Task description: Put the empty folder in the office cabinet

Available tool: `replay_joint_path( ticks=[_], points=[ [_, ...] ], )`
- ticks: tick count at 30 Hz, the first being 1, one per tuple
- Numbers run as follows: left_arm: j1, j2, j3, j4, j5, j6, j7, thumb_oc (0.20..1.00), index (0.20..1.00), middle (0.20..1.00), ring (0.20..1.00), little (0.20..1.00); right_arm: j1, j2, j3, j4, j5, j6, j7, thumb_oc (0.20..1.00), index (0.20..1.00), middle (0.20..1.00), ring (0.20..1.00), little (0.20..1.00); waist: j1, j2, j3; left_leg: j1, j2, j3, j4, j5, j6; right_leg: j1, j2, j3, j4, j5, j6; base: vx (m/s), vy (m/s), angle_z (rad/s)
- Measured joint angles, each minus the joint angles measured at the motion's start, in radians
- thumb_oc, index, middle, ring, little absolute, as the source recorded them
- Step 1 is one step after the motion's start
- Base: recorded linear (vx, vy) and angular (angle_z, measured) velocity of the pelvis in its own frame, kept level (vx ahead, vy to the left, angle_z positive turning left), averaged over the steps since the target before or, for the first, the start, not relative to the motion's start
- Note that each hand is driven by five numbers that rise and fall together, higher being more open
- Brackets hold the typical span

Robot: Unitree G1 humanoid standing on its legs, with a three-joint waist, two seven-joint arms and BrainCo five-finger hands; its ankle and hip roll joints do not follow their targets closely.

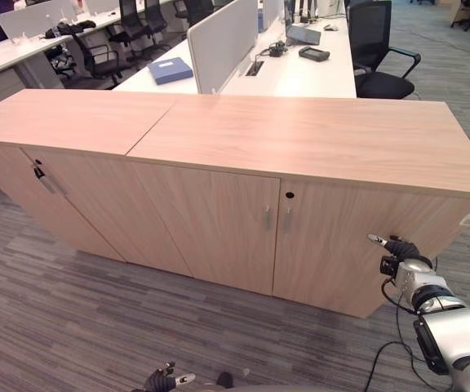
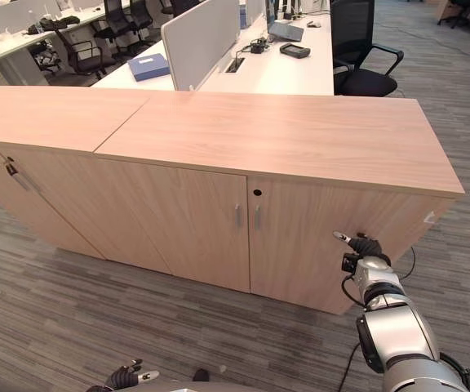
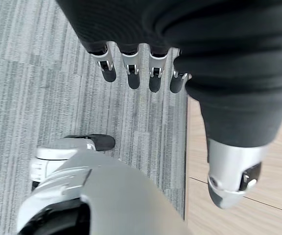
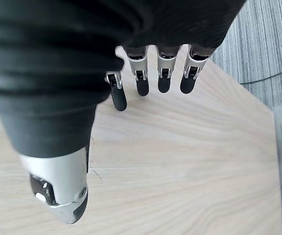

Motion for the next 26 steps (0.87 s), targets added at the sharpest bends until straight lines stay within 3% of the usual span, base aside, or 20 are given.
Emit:
replay_joint_path(
  ticks=[4,7,11,16,26],
  points=[
    [-0.005,-0.011,0.013,0.001,-0.001,0.000,0.013,1.000,1.000,1.000,1.000,1.000,0.199,0.110,0.025,-0.208,-0.002,-0.082,0.042,1.000,1.000,1.000,1.000,1.000,-0.017,-0.007,0.007,0.001,0.000,0.004,0.000,0.000,0.000,-0.001,0.000,0.002,0.000,-0.002,-0.003,0.00,0.000,0.00],
    [-0.008,-0.039,0.070,-0.001,-0.002,0.001,0.025,1.000,1.000,1.000,1.000,1.000,0.496,0.233,0.084,-0.389,-0.104,-0.084,0.087,1.000,1.000,1.000,1.000,1.000,-0.025,-0.010,0.015,-0.001,-0.002,0.018,0.000,-0.005,0.002,-0.011,-0.002,0.022,0.001,-0.003,-0.005,-0.01,0.006,-0.09],
    [0.006,-0.040,0.126,-0.002,-0.001,0.000,0.031,1.000,1.000,1.000,1.000,1.000,0.657,0.236,0.074,-0.435,-0.229,-0.077,0.111,1.000,1.000,1.000,1.000,1.000,-0.069,-0.019,0.021,0.008,-0.002,0.029,0.000,-0.008,0.003,-0.007,-0.003,0.029,0.001,-0.004,-0.005,0.00,-0.012,-0.13],
    [-0.017,-0.032,0.128,0.002,-0.001,-0.001,0.031,1.000,1.000,1.000,1.000,1.000,0.732,0.229,0.039,-0.302,-0.331,-0.041,0.111,1.000,1.000,1.000,1.000,1.000,-0.106,-0.039,0.022,0.019,0.004,0.073,-0.009,-0.020,0.010,-0.025,-0.002,0.074,0.000,-0.004,-0.004,-0.01,-0.013,-0.23],
    [-0.013,-0.031,0.124,0.010,-0.001,-0.001,0.030,1.000,1.000,1.000,1.000,1.000,0.709,0.243,0.042,-0.221,-0.354,-0.041,0.116,1.000,1.000,1.000,1.000,1.000,-0.102,-0.037,-0.010,0.039,0.007,0.098,-0.009,-0.026,0.012,-0.023,-0.002,0.099,0.000,0.000,-0.001,0.00,-0.006,-0.08]
  ],
)
